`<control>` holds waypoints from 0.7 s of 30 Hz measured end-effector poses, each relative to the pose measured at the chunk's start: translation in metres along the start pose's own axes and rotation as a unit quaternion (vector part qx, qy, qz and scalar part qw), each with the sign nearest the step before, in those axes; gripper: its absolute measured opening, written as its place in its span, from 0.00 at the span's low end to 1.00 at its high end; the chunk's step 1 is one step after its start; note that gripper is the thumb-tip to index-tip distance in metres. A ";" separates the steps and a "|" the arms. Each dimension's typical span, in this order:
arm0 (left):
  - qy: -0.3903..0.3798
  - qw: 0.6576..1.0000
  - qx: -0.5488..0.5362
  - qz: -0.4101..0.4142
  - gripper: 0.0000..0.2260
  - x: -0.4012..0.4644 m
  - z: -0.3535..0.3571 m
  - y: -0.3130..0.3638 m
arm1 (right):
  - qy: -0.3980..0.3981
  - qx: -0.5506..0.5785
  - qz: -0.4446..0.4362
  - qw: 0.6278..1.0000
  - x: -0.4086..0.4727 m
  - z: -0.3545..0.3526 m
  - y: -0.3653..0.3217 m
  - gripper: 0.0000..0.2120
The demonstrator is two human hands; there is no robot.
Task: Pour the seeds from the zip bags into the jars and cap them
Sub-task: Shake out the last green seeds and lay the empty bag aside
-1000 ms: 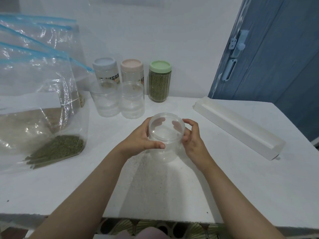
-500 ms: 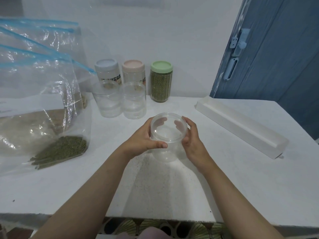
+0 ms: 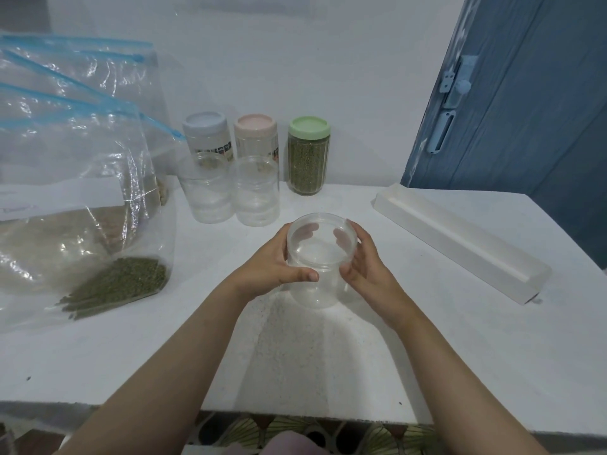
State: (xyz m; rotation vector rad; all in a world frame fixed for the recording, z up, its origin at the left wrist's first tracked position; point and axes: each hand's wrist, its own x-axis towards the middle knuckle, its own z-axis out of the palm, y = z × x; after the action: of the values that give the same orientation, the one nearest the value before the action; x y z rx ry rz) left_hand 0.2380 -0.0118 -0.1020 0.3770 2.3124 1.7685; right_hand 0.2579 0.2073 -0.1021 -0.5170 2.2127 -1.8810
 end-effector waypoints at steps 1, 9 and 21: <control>0.000 1.000 0.001 0.000 0.41 0.000 0.000 0.001 | -0.011 -0.029 -0.001 1.000 0.002 -0.002 -0.001 0.51; 0.002 1.000 -0.006 0.003 0.43 -0.001 0.003 0.001 | 0.029 -0.062 -0.032 0.997 0.016 -0.009 -0.010 0.41; 0.001 1.000 -0.023 0.009 0.44 -0.002 0.005 0.004 | 0.015 -0.148 -0.084 0.985 0.015 -0.012 -0.019 0.36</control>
State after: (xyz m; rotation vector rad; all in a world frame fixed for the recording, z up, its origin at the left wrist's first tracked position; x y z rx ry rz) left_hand 0.2416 -0.0069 -0.0994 0.3900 2.2717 1.8285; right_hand 0.2423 0.2102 -0.0802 -0.7518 2.5582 -1.6463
